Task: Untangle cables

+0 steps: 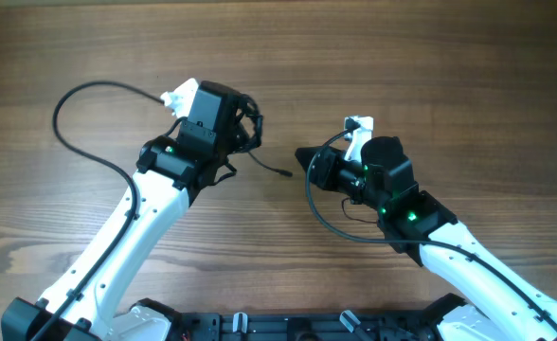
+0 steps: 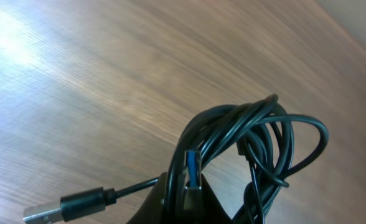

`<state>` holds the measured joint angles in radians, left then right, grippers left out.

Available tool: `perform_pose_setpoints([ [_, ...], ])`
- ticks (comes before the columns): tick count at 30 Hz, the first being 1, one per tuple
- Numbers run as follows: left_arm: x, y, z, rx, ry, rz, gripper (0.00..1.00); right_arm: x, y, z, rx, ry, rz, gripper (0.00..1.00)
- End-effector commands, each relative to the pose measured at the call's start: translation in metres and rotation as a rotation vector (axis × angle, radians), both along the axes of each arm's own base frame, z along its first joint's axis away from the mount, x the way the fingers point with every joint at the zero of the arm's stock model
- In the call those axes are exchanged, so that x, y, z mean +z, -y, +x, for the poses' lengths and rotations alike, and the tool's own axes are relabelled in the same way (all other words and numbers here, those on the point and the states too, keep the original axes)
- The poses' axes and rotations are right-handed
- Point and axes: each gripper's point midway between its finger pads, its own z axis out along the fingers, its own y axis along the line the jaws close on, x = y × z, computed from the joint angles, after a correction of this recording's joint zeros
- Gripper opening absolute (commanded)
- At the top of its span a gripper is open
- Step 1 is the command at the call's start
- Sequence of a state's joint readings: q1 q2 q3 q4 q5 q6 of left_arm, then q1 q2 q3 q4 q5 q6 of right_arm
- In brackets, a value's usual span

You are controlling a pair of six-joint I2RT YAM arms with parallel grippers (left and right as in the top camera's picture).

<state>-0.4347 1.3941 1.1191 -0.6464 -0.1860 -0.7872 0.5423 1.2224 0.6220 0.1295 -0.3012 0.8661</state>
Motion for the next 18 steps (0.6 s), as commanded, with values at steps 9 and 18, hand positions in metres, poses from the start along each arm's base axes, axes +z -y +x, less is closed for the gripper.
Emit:
perform_pose_setpoints([
  [9, 0.013, 0.047, -0.005, -0.505, 0.082, 0.057, 0.04, 0.009, -0.004, -0.004, 0.074, 0.084, -0.026, 0.31],
  [18, 0.014, 0.057, -0.009, -0.527, 0.090, 0.051, 0.04, 0.011, -0.013, -0.014, 0.078, -0.037, 0.085, 0.25],
])
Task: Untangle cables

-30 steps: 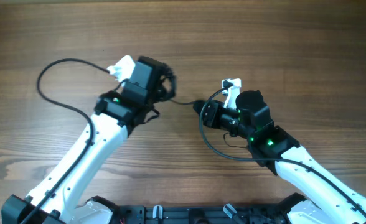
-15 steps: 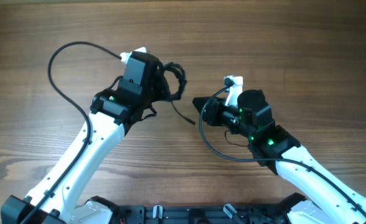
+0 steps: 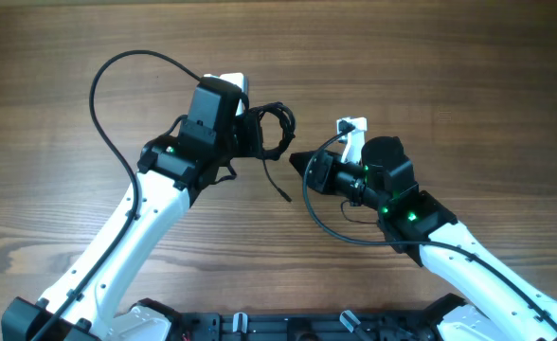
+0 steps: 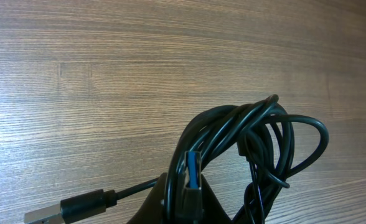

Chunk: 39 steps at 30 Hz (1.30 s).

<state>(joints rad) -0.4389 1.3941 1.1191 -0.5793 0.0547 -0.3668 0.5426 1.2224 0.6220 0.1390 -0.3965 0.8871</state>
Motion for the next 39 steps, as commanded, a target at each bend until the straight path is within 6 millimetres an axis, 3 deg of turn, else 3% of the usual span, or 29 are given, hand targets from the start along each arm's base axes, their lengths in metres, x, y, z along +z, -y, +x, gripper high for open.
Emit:
perform_pose_setpoints([
  [1, 0.006, 0.023, -0.009, -0.077, 0.019, -0.011, 0.04, 0.005, 0.000, 0.001, -0.019, -0.005, 0.022, 0.24],
  [9, 0.008, 0.060, -0.030, -0.171, 0.055, 0.025, 0.04, -0.030, 0.004, 0.015, -0.082, -0.066, -0.043, 0.11],
  [14, 0.007, 0.045, -0.022, -0.108, 0.083, 0.089, 0.04, -0.029, 0.015, 0.024, -0.129, -0.048, -0.060, 0.13],
  [18, 0.009, 0.023, -0.010, -0.011, 0.134, 0.185, 0.04, 0.003, 0.019, 0.018, -0.036, 0.027, 0.005, 0.23],
  [20, 0.010, 0.019, -0.008, 0.008, 0.142, 0.201, 0.04, 0.014, 0.025, 0.019, -0.041, 0.074, 0.008, 0.40],
  [21, 0.010, 0.019, -0.008, 0.007, 0.142, 0.201, 0.04, 0.014, 0.028, 0.023, -0.059, 0.092, -0.012, 0.46],
  [23, 0.010, 0.020, -0.009, -0.005, 0.140, 0.198, 0.04, 0.004, 0.036, 0.031, -0.123, 0.079, -0.053, 0.48],
  [27, 0.006, 0.048, -0.024, -0.190, 0.101, 0.128, 0.04, -0.016, 0.028, 0.029, -0.079, 0.022, -0.057, 0.47],
  [32, 0.006, 0.065, -0.037, -0.272, 0.059, 0.044, 0.04, -0.023, 0.023, 0.034, -0.067, 0.020, -0.052, 0.50],
  [35, 0.007, 0.077, -0.048, -0.336, 0.025, -0.021, 0.04, -0.024, 0.022, 0.036, -0.066, 0.025, -0.048, 0.36],
  [36, 0.008, 0.080, -0.050, -0.351, 0.017, -0.037, 0.04, -0.023, 0.022, 0.036, -0.066, 0.025, -0.048, 0.20],
  [37, 0.007, 0.080, -0.051, -0.353, 0.012, -0.037, 0.04, -0.024, 0.022, 0.036, -0.065, 0.022, -0.047, 0.11],
  [39, 0.006, 0.074, -0.048, -0.330, 0.015, -0.018, 0.04, -0.024, 0.019, 0.032, -0.042, 0.014, -0.038, 0.05],
])
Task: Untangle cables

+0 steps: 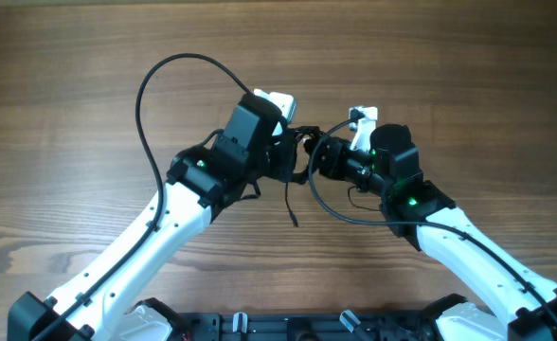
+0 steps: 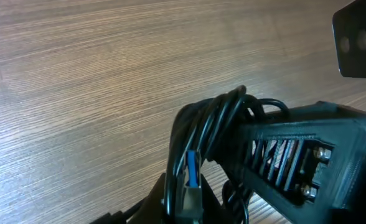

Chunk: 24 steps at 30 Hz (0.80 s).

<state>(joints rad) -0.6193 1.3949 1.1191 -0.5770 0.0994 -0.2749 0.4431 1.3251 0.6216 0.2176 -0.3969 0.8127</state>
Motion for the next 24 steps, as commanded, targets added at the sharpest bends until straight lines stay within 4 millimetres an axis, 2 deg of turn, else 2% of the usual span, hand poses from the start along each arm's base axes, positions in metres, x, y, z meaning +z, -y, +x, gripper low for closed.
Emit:
perform_pose_setpoints([
  [1, 0.004, -0.001, 0.002, 0.001, 0.000, -0.015, 0.04, -0.001, -0.009, -0.008, 0.063, -0.018, 0.024, 0.05],
  [2, 0.004, -0.008, 0.007, 0.044, 0.002, -0.009, 0.04, 0.000, -0.013, -0.012, 0.097, -0.020, 0.035, 0.05],
  [4, 0.004, -0.035, 0.026, 0.210, -0.024, -0.046, 0.04, 0.007, -0.029, -0.036, 0.288, 0.017, 0.065, 0.05],
  [7, 0.008, -0.063, 0.046, 0.363, -0.049, -0.112, 0.04, 0.018, -0.040, -0.060, 0.444, 0.023, 0.131, 0.05],
  [9, 0.009, -0.061, 0.045, 0.337, -0.076, -0.158, 0.04, 0.036, -0.047, -0.069, 0.530, 0.079, 0.190, 0.05],
  [10, 0.009, -0.057, 0.043, 0.315, -0.085, -0.167, 0.04, 0.051, -0.051, -0.077, 0.600, 0.136, 0.235, 0.04],
  [12, 0.005, -0.053, 0.041, 0.305, -0.101, -0.160, 0.04, 0.064, -0.054, -0.082, 0.649, 0.179, 0.273, 0.04],
  [15, -0.014, -0.047, 0.033, 0.283, -0.171, -0.135, 0.04, 0.070, -0.052, -0.064, 0.543, 0.188, 0.277, 0.04],
  [17, -0.026, -0.041, 0.025, 0.257, -0.231, -0.127, 0.04, 0.070, -0.045, -0.038, 0.382, 0.157, 0.274, 0.04],
  [18, -0.029, -0.037, 0.022, 0.240, -0.255, -0.138, 0.04, 0.066, -0.039, -0.023, 0.279, 0.133, 0.268, 0.04],
  [19, -0.028, -0.034, 0.020, 0.214, -0.259, -0.147, 0.04, 0.065, -0.036, -0.017, 0.233, 0.122, 0.264, 0.04],
  [20, -0.027, -0.030, 0.018, 0.172, -0.258, -0.156, 0.04, 0.063, -0.033, -0.012, 0.200, 0.122, 0.254, 0.10],
  [21, -0.026, -0.028, 0.017, 0.156, -0.259, -0.162, 0.04, 0.058, -0.029, -0.006, 0.151, 0.102, 0.243, 0.22],
  [22, -0.026, -0.028, 0.017, 0.156, -0.258, -0.161, 0.04, 0.052, -0.026, -0.004, 0.119, 0.072, 0.236, 0.28],
  [24, -0.025, -0.032, 0.022, 0.173, -0.246, -0.162, 0.04, 0.032, -0.018, 0.000, 0.054, 0.006, 0.185, 0.40],
])
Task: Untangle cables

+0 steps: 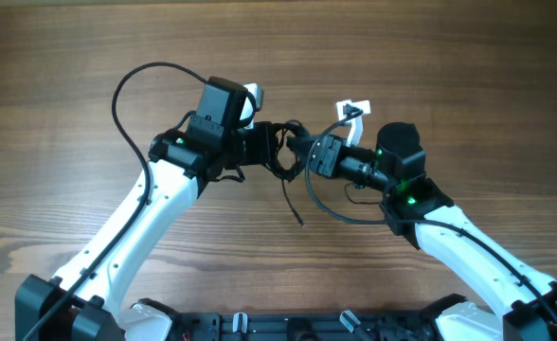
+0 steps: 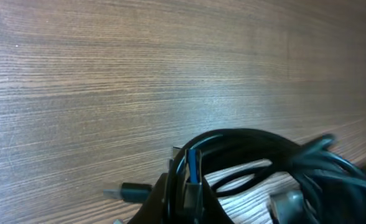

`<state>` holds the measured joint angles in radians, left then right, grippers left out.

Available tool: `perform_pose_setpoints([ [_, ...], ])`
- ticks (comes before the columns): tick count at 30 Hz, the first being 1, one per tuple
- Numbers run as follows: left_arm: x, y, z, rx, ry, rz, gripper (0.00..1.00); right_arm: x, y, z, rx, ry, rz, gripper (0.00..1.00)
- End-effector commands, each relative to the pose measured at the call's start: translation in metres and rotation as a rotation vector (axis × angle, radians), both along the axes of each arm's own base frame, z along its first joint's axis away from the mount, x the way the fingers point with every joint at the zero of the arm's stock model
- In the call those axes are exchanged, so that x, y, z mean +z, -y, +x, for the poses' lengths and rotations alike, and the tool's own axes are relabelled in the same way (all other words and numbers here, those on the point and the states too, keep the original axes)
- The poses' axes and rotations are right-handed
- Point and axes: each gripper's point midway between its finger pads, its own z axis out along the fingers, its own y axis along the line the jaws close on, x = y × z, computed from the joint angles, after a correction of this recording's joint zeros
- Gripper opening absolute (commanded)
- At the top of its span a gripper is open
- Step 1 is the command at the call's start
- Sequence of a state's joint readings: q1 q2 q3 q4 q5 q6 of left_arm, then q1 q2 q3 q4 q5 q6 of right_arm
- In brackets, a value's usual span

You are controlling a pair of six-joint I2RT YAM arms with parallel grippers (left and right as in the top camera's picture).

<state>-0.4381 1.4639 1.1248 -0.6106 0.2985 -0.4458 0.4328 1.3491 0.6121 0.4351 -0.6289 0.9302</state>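
A tangled black cable bundle (image 1: 283, 153) hangs between my two grippers above the wooden table. My left gripper (image 1: 267, 147) is shut on its left side; in the left wrist view the strands (image 2: 251, 152) run through the fingers (image 2: 170, 199) and stretch away to the right. My right gripper (image 1: 299, 152) meets the bundle from the right and appears shut on it. One loose end (image 1: 293, 201) dangles toward the near side, and a USB plug (image 2: 124, 191) shows to the left of my left fingers.
Each arm carries its own cable loop: a big arc at the left (image 1: 127, 85) and a smaller one under the right wrist (image 1: 328, 206). Bare wooden table (image 1: 449, 57) lies all around.
Both grippers have shifted left with the bundle. The coil, rounded before, now looks drawn out sideways between them, and the right gripper sits on its right side.
My left gripper held the coiled bundle at the left, with the right gripper apart from it. The left arm then carried the bundle rightward until it met the right gripper. Now both hold it and it is stretched between them.
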Motion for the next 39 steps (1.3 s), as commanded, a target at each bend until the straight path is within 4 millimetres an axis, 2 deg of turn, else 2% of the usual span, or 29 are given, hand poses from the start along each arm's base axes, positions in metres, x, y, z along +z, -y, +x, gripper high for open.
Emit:
perform_pose_setpoints([
  [1, -0.001, -0.005, 0.007, -0.001, 0.007, -0.008, 0.04, -0.019, 0.016, 0.013, -0.139, -0.081, -0.071, 0.44],
  [4, 0.000, -0.025, 0.021, 0.060, 0.016, -0.010, 0.04, -0.048, 0.029, 0.011, -0.205, -0.173, -0.161, 0.59],
  [6, 0.000, -0.038, 0.027, 0.097, 0.016, -0.010, 0.04, -0.058, 0.038, 0.013, -0.252, -0.192, -0.207, 0.78],
  [7, 0.000, -0.042, 0.029, 0.110, 0.017, -0.009, 0.04, -0.059, 0.040, 0.014, -0.263, -0.190, -0.217, 0.79],
  [10, -0.002, -0.054, 0.035, 0.150, 0.030, 0.028, 0.04, -0.049, 0.035, 0.009, -0.184, -0.089, -0.245, 0.75],
  [12, -0.003, -0.055, 0.035, 0.159, 0.040, 0.054, 0.04, -0.029, 0.023, 0.000, -0.085, -0.008, -0.204, 0.69],
  [14, -0.004, -0.052, 0.034, 0.157, 0.053, 0.083, 0.04, 0.000, 0.008, -0.012, 0.021, 0.081, -0.121, 0.64],
  [16, -0.005, -0.046, 0.032, 0.146, 0.068, 0.117, 0.04, 0.016, -0.006, -0.021, 0.076, 0.125, -0.065, 0.64],
  [17, -0.006, -0.042, 0.030, 0.139, 0.076, 0.132, 0.04, 0.018, -0.012, -0.024, 0.084, 0.133, -0.060, 0.64],
  [19, -0.006, -0.030, 0.025, 0.111, 0.090, 0.153, 0.04, 0.011, -0.016, -0.023, 0.038, 0.130, -0.100, 0.65],
  [24, -0.007, -0.020, 0.020, 0.090, 0.109, 0.184, 0.04, -0.024, 0.004, -0.010, -0.120, 0.046, -0.251, 0.66],
  [29, -0.007, -0.017, 0.018, 0.077, 0.102, 0.171, 0.04, -0.024, 0.005, -0.010, -0.116, 0.059, -0.263, 0.66],
  [32, -0.007, -0.017, 0.018, 0.075, 0.103, 0.171, 0.04, -0.009, -0.010, -0.020, -0.022, 0.091, -0.189, 0.65],
  [35, -0.007, -0.016, 0.017, 0.074, 0.103, 0.170, 0.04, -0.006, -0.010, -0.018, -0.039, 0.083, -0.167, 0.65],
  [37, -0.007, -0.016, 0.017, 0.073, 0.103, 0.170, 0.04, -0.010, -0.007, -0.013, -0.067, 0.077, -0.185, 0.65],
  [39, -0.006, -0.011, 0.014, 0.055, 0.097, 0.156, 0.04, -0.023, -0.005, -0.006, -0.095, 0.057, -0.214, 0.65],
])
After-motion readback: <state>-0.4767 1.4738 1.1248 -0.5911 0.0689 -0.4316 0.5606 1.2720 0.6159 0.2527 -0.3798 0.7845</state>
